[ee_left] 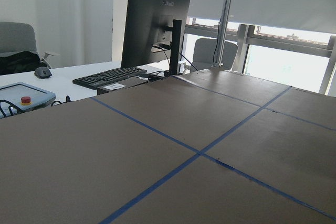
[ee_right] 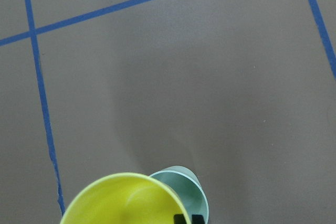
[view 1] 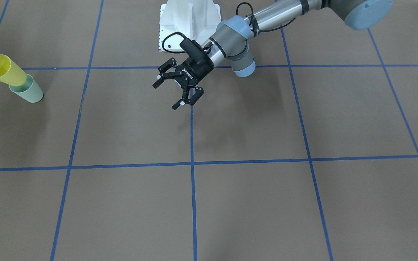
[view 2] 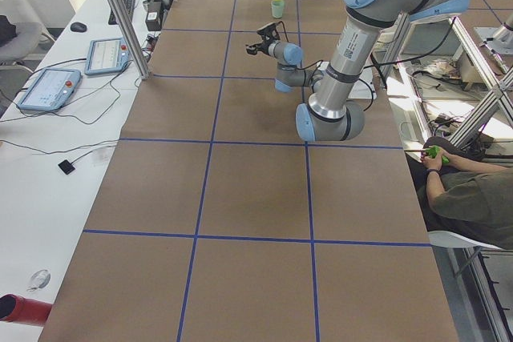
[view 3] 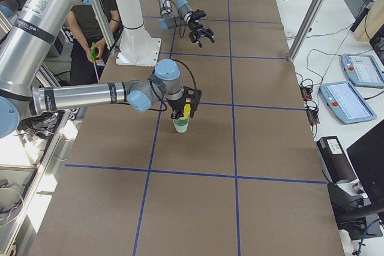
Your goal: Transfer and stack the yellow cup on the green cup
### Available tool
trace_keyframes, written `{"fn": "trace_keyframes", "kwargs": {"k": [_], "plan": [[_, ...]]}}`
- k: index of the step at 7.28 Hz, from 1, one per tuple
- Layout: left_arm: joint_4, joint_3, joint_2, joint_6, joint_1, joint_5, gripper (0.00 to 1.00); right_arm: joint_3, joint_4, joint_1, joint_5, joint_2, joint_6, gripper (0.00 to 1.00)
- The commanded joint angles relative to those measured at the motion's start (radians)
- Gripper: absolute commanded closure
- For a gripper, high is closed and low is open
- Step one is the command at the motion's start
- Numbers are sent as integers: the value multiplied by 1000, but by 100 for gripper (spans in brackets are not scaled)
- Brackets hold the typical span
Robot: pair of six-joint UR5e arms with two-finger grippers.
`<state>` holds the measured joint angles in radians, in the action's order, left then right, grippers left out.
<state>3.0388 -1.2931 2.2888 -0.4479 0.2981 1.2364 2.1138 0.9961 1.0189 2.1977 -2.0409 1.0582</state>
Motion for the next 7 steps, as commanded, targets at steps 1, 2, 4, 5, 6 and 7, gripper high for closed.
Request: {"fn": "trace_keyframes", "kwargs": {"k": [1, 2, 4, 5, 6, 7], "plan": [[0, 1, -2, 0, 1, 0, 0, -26, -7, -17, 2, 8, 0, 100], [0, 1, -2, 0, 1, 0, 0, -32, -7, -20, 4, 7, -1, 100], [0, 1, -2, 0, -1, 0, 0, -38, -7, -22, 5, 7, -3, 100], [0, 1, -2, 0, -1, 0, 0, -40, -7, -22, 7, 7, -3, 100], [0, 1, -2, 0, 1, 0, 0, -43, -7, -25, 7, 8, -3, 100], [0, 1, -3, 0, 0, 0, 0, -43, -7, -25, 7, 8, -3, 93]]}}
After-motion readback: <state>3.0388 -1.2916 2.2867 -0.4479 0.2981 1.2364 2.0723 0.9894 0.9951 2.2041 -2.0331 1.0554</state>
